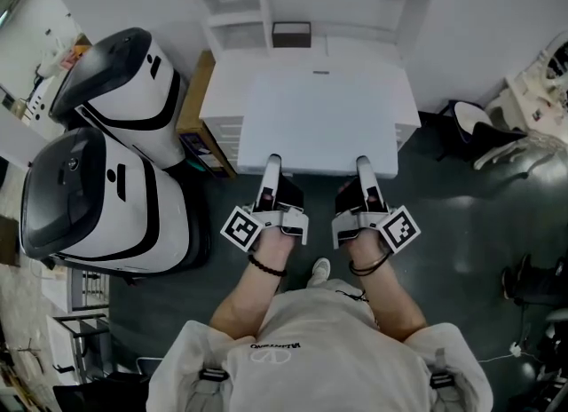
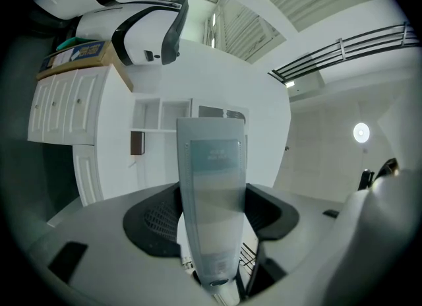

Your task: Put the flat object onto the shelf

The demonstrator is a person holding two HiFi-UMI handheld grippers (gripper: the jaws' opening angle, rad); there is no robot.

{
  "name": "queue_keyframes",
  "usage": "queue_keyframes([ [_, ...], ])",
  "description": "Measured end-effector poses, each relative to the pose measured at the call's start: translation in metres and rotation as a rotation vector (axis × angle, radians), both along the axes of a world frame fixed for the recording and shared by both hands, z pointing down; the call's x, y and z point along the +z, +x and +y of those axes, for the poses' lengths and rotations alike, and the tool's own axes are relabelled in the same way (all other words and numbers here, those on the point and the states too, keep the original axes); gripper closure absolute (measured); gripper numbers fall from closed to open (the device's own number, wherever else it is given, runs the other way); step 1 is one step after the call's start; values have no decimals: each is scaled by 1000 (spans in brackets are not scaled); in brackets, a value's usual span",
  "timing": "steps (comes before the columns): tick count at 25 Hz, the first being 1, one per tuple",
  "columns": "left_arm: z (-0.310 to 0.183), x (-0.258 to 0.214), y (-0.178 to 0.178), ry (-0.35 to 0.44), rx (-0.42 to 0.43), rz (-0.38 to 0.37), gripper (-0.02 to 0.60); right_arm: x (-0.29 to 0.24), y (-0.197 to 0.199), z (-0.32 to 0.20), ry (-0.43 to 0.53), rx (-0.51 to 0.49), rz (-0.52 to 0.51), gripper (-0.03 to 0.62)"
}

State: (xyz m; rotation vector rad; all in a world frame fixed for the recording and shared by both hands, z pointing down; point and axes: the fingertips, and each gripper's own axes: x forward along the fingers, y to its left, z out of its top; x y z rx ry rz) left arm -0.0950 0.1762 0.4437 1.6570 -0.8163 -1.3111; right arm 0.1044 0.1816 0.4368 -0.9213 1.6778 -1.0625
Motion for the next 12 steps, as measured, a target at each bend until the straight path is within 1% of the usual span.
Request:
queue_keyframes([
  [7,-42,-8,24,19,-40,-6,299,-6,25,-51,17,-42,5,293],
  [12,-61,-8,33,8,-46,-2,299,-7,32,-72,10,-50,-10,293],
])
